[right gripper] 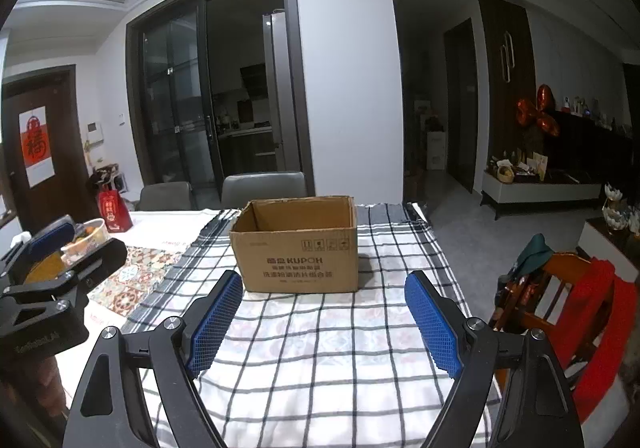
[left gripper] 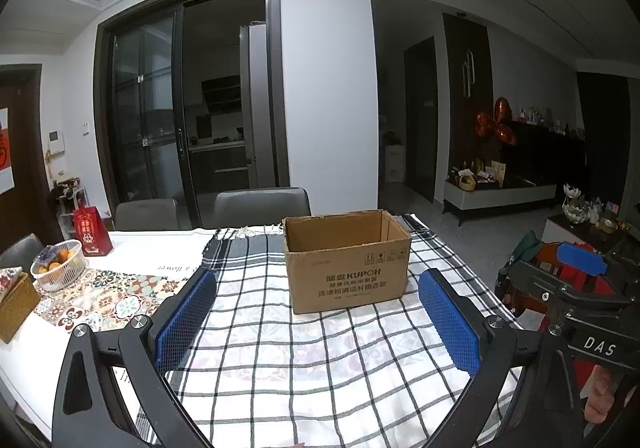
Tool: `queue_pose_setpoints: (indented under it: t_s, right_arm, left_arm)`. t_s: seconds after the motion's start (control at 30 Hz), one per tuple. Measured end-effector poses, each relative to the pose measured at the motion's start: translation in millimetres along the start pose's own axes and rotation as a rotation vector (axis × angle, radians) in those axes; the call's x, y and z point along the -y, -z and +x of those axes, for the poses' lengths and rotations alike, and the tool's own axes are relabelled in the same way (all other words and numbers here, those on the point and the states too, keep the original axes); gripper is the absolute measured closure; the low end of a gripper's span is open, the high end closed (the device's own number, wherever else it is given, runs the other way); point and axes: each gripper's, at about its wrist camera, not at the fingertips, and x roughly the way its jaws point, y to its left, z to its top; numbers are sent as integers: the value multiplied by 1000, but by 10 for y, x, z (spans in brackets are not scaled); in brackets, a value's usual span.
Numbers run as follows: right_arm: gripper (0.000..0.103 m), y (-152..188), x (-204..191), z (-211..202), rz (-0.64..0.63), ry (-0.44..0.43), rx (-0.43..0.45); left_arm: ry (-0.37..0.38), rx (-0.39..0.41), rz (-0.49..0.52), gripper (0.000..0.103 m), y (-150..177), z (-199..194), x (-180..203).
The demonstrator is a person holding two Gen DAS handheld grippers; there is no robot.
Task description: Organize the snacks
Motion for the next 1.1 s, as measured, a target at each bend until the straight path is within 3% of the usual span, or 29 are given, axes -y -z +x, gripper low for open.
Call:
queue_pose_setpoints:
  t_s: [1.1]
  right_arm:
    - [19,-17,59,-33,-4,12,-11]
  left_arm:
    - [-34,-4,-14,0,74,-15,-52]
